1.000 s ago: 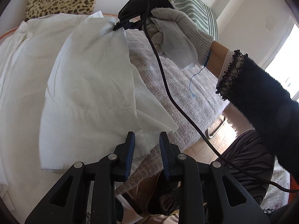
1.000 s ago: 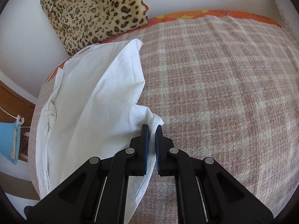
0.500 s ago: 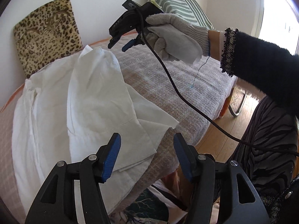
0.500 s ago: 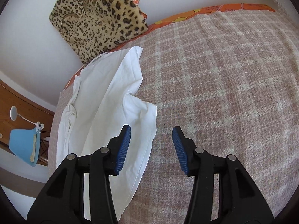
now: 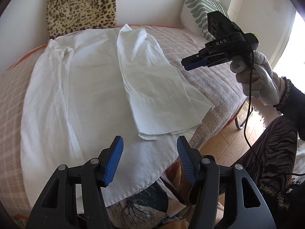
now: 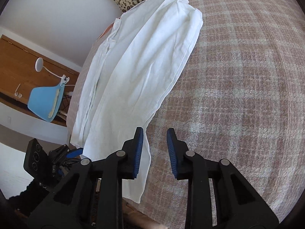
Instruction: Fold small clothes
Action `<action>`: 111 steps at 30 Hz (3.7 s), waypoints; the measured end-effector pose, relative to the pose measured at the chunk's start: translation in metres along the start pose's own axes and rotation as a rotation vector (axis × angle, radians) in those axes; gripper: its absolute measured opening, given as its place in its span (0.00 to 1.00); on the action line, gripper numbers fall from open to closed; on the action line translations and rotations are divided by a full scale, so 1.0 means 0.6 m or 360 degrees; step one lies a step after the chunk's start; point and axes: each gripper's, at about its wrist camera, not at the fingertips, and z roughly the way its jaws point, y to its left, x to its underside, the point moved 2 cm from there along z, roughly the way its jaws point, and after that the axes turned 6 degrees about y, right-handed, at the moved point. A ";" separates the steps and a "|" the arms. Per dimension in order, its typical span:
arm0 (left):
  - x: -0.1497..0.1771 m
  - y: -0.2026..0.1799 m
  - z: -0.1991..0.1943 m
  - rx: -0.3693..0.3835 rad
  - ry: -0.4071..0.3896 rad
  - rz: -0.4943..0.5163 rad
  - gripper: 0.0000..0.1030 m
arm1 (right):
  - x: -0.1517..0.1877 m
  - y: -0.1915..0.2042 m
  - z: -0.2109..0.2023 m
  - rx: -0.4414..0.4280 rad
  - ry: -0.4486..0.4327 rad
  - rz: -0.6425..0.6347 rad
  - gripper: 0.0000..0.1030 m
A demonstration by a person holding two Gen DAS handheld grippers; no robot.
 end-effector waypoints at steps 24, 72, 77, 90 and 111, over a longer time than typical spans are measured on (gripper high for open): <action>0.006 0.004 -0.003 -0.0034 -0.0009 0.0018 0.56 | 0.004 -0.022 -0.047 0.0158 -0.0176 0.0079 0.03; -0.088 -0.084 0.008 0.0302 -0.0402 -0.0172 0.02 | -0.329 0.014 0.016 0.0324 -0.0304 0.0026 0.08; -0.074 -0.054 -0.017 0.0312 -0.0464 -0.0234 0.01 | -0.355 0.077 0.019 0.0475 -0.0278 -0.0042 0.07; -0.020 0.038 -0.046 0.0226 -0.0574 -0.0469 0.01 | -0.395 0.224 0.146 0.0800 -0.0090 -0.0276 0.07; 0.037 0.097 -0.013 0.0081 -0.0494 -0.0636 0.01 | -0.400 0.309 0.330 0.0995 0.0114 -0.0494 0.06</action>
